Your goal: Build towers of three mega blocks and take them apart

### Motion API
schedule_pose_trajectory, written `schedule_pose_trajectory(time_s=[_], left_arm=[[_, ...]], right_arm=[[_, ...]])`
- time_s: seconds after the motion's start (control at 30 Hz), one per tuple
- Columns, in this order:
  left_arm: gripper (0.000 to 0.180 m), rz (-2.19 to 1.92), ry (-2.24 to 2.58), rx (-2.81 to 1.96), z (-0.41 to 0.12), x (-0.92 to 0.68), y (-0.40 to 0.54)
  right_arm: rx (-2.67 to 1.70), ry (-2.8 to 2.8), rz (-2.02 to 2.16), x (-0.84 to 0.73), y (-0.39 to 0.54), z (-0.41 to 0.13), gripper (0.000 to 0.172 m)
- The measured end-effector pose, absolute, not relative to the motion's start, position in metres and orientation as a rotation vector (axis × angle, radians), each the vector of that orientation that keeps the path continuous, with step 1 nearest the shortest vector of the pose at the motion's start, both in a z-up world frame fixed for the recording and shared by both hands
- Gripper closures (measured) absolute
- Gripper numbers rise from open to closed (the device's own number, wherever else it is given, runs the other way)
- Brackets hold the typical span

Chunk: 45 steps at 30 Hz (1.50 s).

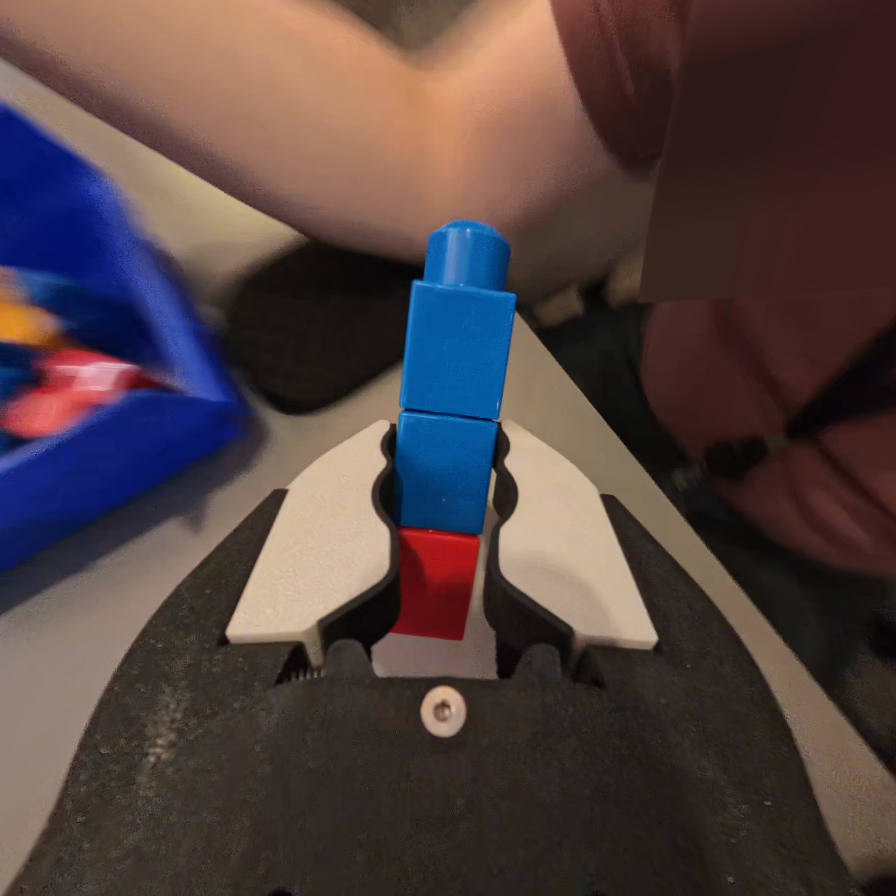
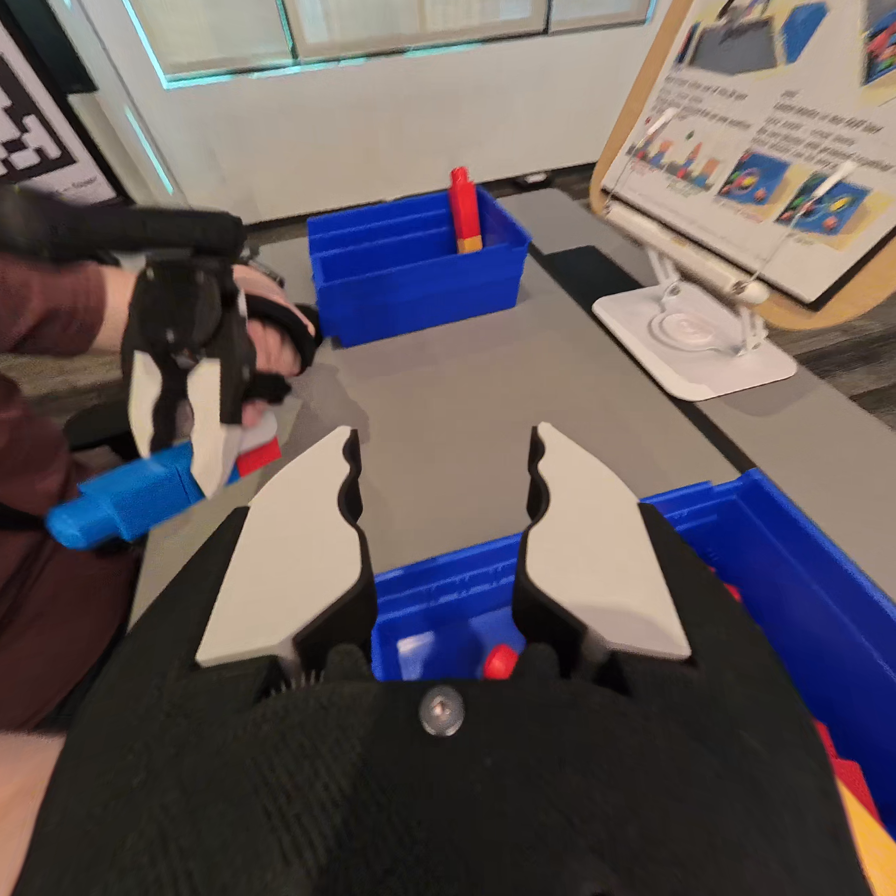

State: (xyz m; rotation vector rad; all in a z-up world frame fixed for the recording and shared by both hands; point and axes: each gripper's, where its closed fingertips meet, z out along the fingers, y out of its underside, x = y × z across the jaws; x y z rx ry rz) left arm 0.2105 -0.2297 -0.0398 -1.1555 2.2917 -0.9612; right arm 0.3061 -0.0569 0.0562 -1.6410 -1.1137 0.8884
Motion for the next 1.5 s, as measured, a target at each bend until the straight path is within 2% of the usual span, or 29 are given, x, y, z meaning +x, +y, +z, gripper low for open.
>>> schedule_pose_trajectory(time_s=[0.13, 0.23, 0.33, 0.5, 0.6, 0.67, 0.7, 0.9, 1.0, 1.07, 1.13, 1.23, 1.3, 1.37, 1.43, 1.5], left_arm=[[0.143, -1.377, 1.303, -1.187, 0.104, 0.179, -0.141], [0.144, -1.649, 0.951, -1.148, 0.146, 0.126, -0.105], [0.144, -1.590, 0.967, -1.236, 0.134, 0.115, -0.094], [0.144, -1.472, 1.043, -1.255, 0.127, 0.126, -0.100], [0.143, -1.447, 1.089, -1.276, 0.116, 0.135, -0.104], [0.144, -1.434, 1.104, -1.309, 0.109, 0.141, -0.104], [0.144, -1.404, 1.118, -1.336, 0.102, 0.144, -0.102], [0.144, -1.477, 1.103, -1.359, 0.097, 0.149, -0.101], [0.144, -1.350, 1.251, -1.511, 0.062, 0.156, -0.103], [0.144, -1.409, 1.250, -1.481, 0.062, 0.165, -0.110], [0.144, -1.476, 1.226, -1.455, 0.070, 0.166, -0.113], [0.144, -1.458, 1.196, -1.437, 0.078, 0.159, -0.106], [0.144, -1.487, 1.151, -1.424, 0.084, 0.153, -0.102], [0.144, -1.544, 1.082, -1.413, 0.090, 0.148, -0.095], [0.144, -1.617, 0.983, -1.391, 0.099, 0.141, -0.086], [0.144, -1.676, 0.891, -1.369, 0.106, 0.132, -0.075]], right_arm=[[-1.513, -0.892, 0.973, 0.294, -0.029, 0.094, 0.105], [-1.347, -0.773, 1.162, 0.270, -0.027, 0.126, 0.108], [-1.217, -0.711, 1.282, 0.240, -0.035, 0.151, 0.113], [-1.163, -0.822, 1.324, 0.171, -0.069, 0.159, 0.095], [-1.180, -0.877, 1.279, 0.144, -0.081, 0.153, 0.095], [-1.202, -0.899, 1.245, 0.135, -0.082, 0.146, 0.115], [-1.195, -0.958, 1.267, 0.132, -0.089, 0.143, 0.136], [-1.218, -0.903, 1.232, 0.134, -0.084, 0.145, 0.138], [-1.114, -0.671, 1.255, 0.168, -0.073, 0.175, 0.138], [-1.164, -0.639, 1.276, 0.205, -0.063, 0.181, 0.137], [-1.353, -0.656, 1.095, 0.250, -0.044, 0.165, 0.138], [-1.867, -0.626, 0.502, 0.350, -0.012, 0.083, 0.137], [-2.174, -0.620, 0.382, 0.398, -0.014, 0.019, 0.137], [-2.320, -0.552, 0.397, 0.422, -0.006, -0.022, 0.137], [-2.317, -0.461, 0.489, 0.422, 0.013, -0.032, 0.134], [-2.204, -0.424, 0.530, 0.402, 0.032, -0.011, 0.115]])
